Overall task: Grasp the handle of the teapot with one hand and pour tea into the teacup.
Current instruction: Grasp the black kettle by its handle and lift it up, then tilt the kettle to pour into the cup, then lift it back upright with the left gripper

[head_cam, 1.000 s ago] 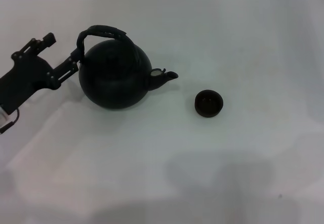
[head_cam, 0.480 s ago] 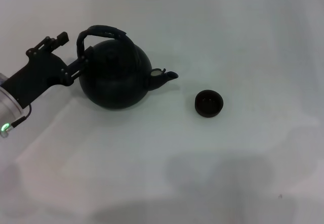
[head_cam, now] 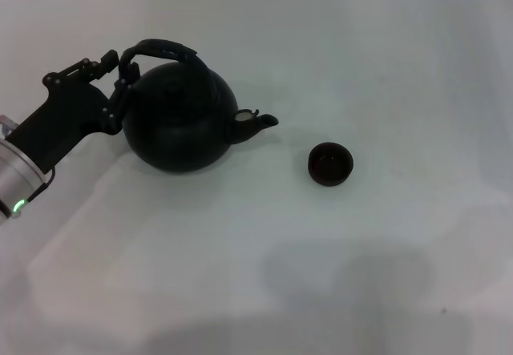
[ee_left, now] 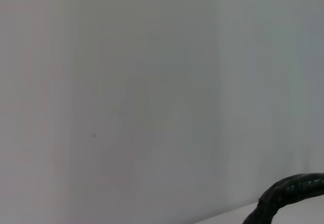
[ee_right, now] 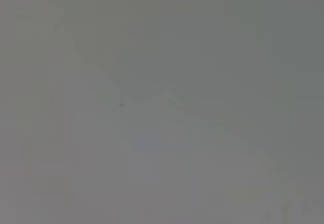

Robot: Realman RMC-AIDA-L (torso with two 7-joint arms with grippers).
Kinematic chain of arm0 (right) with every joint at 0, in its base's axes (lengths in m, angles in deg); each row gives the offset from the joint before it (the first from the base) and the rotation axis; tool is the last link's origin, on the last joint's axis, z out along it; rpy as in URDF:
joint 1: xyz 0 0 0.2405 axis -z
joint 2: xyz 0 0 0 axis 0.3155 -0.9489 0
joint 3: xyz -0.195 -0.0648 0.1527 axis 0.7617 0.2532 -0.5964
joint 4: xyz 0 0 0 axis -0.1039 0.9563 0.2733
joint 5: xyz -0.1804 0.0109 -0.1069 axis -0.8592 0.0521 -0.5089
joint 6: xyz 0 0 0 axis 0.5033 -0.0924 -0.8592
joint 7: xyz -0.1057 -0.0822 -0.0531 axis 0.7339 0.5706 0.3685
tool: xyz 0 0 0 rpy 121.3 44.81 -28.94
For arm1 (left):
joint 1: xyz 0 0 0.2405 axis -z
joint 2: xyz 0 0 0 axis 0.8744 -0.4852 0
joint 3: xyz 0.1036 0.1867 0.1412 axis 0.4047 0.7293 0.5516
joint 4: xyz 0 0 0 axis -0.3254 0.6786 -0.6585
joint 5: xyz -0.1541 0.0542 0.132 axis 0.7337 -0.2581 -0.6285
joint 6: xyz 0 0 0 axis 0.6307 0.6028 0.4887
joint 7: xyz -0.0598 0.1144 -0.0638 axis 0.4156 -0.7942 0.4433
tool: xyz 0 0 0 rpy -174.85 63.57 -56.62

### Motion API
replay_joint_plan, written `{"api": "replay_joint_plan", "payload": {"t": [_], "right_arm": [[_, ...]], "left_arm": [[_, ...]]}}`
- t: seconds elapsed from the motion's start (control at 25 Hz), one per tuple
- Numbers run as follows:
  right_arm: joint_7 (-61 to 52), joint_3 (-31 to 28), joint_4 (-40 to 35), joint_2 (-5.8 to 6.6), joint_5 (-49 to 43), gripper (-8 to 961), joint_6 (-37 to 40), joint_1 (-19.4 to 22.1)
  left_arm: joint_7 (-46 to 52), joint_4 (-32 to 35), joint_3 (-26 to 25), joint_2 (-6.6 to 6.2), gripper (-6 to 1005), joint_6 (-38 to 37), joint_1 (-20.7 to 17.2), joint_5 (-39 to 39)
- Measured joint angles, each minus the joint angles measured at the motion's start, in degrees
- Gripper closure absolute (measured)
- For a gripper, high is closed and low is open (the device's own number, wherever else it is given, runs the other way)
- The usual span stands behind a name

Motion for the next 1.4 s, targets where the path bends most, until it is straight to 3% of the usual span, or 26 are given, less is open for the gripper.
{"api": "replay_joint_plan", "payload": {"t": [0.28, 0.44, 1.08, 1.4], "right_arm": [[-0.02, -0.01, 0.11, 0.05, 0.0, 118, -0.19, 0.65], [-0.03, -0.02, 0.09, 0.1, 0.0, 118, -0.25, 0.91], [-0.01, -0.01, -0.42, 0.19, 0.0, 118, -0.26, 1.42], [-0.03, -0.07, -0.44, 0.27, 0.0, 118, -0.26, 1.15]], "left_arm": [[-0.03, 0.16, 0.0, 0.04, 653, 0.02, 0.03, 0.07], [-0.33, 1.67, 0.01, -0.02, 856, 0.03, 0.11, 0.07], [-17.37, 6.74, -0.08, 0.04, 902, -0.3, 4.81, 1.64], [-20.36, 7.18, 0.34, 0.0, 904, -0.13, 7.17, 1.04]]}}
